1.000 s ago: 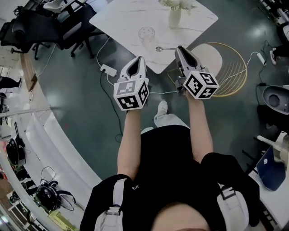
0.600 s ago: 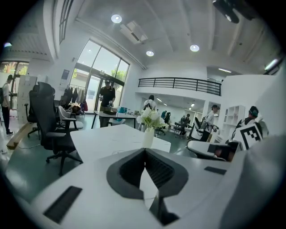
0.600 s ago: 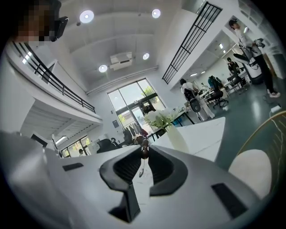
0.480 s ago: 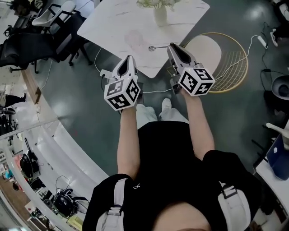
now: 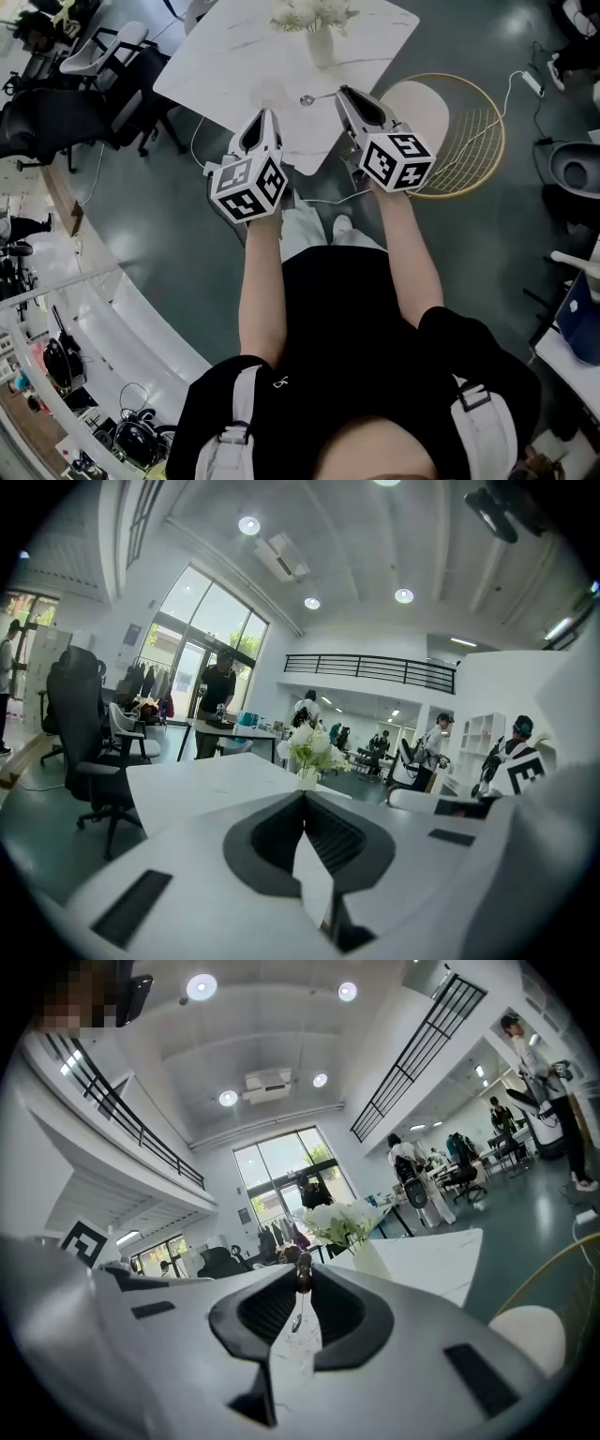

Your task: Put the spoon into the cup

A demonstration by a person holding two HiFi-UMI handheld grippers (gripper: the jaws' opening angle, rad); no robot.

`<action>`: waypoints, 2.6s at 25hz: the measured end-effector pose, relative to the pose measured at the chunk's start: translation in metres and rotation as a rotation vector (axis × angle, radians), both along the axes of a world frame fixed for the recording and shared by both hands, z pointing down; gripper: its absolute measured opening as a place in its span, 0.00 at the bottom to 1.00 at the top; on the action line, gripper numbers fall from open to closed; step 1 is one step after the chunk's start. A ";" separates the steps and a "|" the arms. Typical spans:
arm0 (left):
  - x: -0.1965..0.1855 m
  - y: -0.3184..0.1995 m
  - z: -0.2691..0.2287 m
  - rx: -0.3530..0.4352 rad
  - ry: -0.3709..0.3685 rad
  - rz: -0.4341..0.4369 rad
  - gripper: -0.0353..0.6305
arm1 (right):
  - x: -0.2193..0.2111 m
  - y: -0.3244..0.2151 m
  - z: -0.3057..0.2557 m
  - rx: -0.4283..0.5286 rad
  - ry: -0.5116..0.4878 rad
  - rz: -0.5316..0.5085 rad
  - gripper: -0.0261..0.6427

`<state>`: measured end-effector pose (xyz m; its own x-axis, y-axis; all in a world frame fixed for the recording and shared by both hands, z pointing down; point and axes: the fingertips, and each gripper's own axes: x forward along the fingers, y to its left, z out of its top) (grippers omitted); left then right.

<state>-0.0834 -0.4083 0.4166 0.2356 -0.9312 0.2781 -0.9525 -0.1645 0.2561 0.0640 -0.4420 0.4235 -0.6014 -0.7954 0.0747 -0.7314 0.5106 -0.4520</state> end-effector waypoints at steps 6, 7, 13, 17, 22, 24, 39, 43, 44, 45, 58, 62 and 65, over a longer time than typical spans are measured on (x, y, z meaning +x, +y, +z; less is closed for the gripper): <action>-0.019 -0.004 -0.002 -0.004 -0.002 -0.035 0.08 | -0.031 -0.028 -0.007 0.030 0.056 -0.059 0.12; -0.028 -0.003 0.000 -0.009 0.004 -0.060 0.08 | -0.037 -0.031 -0.006 0.031 0.067 -0.074 0.12; -0.069 0.006 0.006 -0.029 0.032 -0.149 0.08 | -0.071 -0.060 0.014 0.017 0.153 -0.137 0.12; -0.092 0.015 0.022 -0.066 0.026 -0.183 0.08 | -0.102 -0.078 0.044 -0.030 0.203 -0.164 0.12; -0.114 0.027 0.048 -0.118 0.043 -0.209 0.08 | -0.143 -0.082 0.088 -0.101 0.276 -0.211 0.12; -0.122 0.027 0.055 -0.131 0.052 -0.214 0.08 | -0.153 -0.080 0.105 -0.127 0.312 -0.223 0.12; -0.123 0.004 0.066 -0.159 0.080 -0.149 0.08 | -0.165 -0.078 0.143 -0.222 0.318 -0.222 0.27; -0.113 0.001 0.058 -0.138 0.084 -0.126 0.08 | -0.155 -0.072 0.122 -0.184 0.294 -0.225 0.31; -0.109 0.000 0.056 -0.130 0.085 -0.120 0.08 | -0.151 -0.071 0.115 -0.162 0.306 -0.222 0.32; -0.103 -0.001 0.052 -0.121 0.087 -0.114 0.08 | -0.145 -0.071 0.106 -0.137 0.319 -0.219 0.32; -0.047 -0.010 -0.038 0.110 0.080 -0.084 0.08 | -0.093 -0.031 -0.045 0.194 0.322 -0.196 0.05; -0.050 -0.014 -0.069 0.180 0.025 -0.110 0.08 | -0.071 -0.028 -0.071 0.215 0.276 -0.124 0.05; -0.053 -0.015 -0.082 0.207 0.035 -0.117 0.08 | -0.058 -0.031 -0.082 0.220 0.264 -0.092 0.05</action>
